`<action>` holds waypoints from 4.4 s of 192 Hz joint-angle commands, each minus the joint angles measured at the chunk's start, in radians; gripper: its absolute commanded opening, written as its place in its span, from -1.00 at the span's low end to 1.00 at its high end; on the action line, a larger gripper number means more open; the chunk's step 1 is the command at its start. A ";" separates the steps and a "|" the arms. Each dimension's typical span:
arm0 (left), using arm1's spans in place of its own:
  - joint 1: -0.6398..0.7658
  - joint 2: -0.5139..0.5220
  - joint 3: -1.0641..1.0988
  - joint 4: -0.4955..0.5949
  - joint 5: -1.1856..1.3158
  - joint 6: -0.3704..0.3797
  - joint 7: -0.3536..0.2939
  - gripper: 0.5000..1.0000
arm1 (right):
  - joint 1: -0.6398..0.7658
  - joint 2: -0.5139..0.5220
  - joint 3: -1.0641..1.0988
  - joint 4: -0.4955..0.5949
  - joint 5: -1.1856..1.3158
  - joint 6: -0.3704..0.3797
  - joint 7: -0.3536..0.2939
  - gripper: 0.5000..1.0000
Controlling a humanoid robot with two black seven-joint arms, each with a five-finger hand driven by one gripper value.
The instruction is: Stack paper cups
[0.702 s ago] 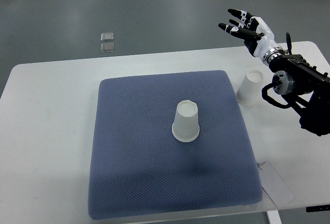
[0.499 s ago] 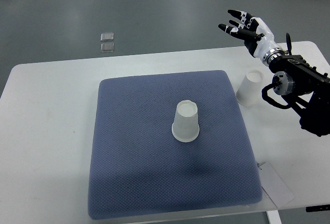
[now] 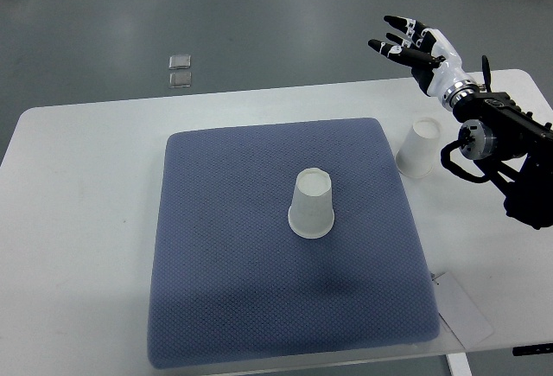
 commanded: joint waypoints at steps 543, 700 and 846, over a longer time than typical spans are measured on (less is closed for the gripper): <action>0.000 0.000 -0.001 0.000 0.000 0.000 0.002 1.00 | 0.087 -0.287 -0.335 -0.027 -1.011 0.225 0.050 0.64; 0.000 0.000 -0.001 0.000 0.000 0.000 0.000 1.00 | 0.112 -0.257 -0.402 -0.101 -1.098 0.167 0.049 0.64; 0.000 0.000 -0.001 0.000 0.000 0.000 0.002 1.00 | 0.116 -0.214 -0.454 -0.122 -1.098 0.150 0.049 0.64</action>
